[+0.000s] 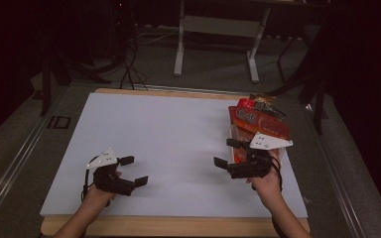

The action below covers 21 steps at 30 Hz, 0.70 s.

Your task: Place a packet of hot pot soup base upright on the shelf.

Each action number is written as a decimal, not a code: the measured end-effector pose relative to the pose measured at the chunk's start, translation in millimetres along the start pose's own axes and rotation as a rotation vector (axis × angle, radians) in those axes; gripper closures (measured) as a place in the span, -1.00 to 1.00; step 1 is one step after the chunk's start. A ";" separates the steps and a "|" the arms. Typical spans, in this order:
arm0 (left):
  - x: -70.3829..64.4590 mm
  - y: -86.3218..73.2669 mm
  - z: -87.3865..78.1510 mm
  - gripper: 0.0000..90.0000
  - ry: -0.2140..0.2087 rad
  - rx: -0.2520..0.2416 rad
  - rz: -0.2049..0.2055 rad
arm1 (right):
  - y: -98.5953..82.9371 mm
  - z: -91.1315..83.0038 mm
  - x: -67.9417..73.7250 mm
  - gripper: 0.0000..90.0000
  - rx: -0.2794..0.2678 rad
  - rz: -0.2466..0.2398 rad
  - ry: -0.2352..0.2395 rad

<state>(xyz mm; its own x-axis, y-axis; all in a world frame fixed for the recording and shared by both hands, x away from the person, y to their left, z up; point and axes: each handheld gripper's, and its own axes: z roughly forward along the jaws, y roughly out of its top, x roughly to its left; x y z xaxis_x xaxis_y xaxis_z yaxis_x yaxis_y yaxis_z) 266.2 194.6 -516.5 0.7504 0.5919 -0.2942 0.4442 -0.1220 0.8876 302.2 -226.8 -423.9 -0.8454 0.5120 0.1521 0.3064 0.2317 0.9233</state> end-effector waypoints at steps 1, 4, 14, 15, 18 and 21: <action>-0.2 -0.1 0.3 -1.00 -0.002 0.000 0.000 | -1.8 0.9 0.2 -0.70 0.006 -0.006 -0.006; -1.0 0.2 0.5 -1.00 -0.002 0.003 0.004 | -5.8 2.6 0.1 -0.70 0.015 -0.007 -0.003; -1.0 0.1 0.1 -1.00 -0.005 0.002 0.004 | -28.6 12.3 1.7 -0.70 0.067 -0.011 0.001; -1.0 0.1 0.1 -1.00 -0.005 0.002 0.004 | -30.5 13.2 1.9 -0.71 0.073 -0.015 0.001; -0.7 -0.2 0.2 -1.00 -0.007 0.003 0.003 | -35.2 15.5 1.9 -0.70 0.088 -0.019 -0.001; -0.6 -0.3 0.0 -1.00 -0.007 0.002 0.002 | -38.2 16.6 1.5 -0.71 0.094 -0.019 0.007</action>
<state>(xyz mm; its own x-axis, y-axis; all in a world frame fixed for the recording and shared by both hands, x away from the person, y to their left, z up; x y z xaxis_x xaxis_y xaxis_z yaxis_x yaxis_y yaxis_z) 265.6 194.2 -516.6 0.7548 0.5858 -0.2952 0.4440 -0.1248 0.8873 296.5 -221.2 -464.8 -0.8542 0.5014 0.1378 0.3299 0.3178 0.8889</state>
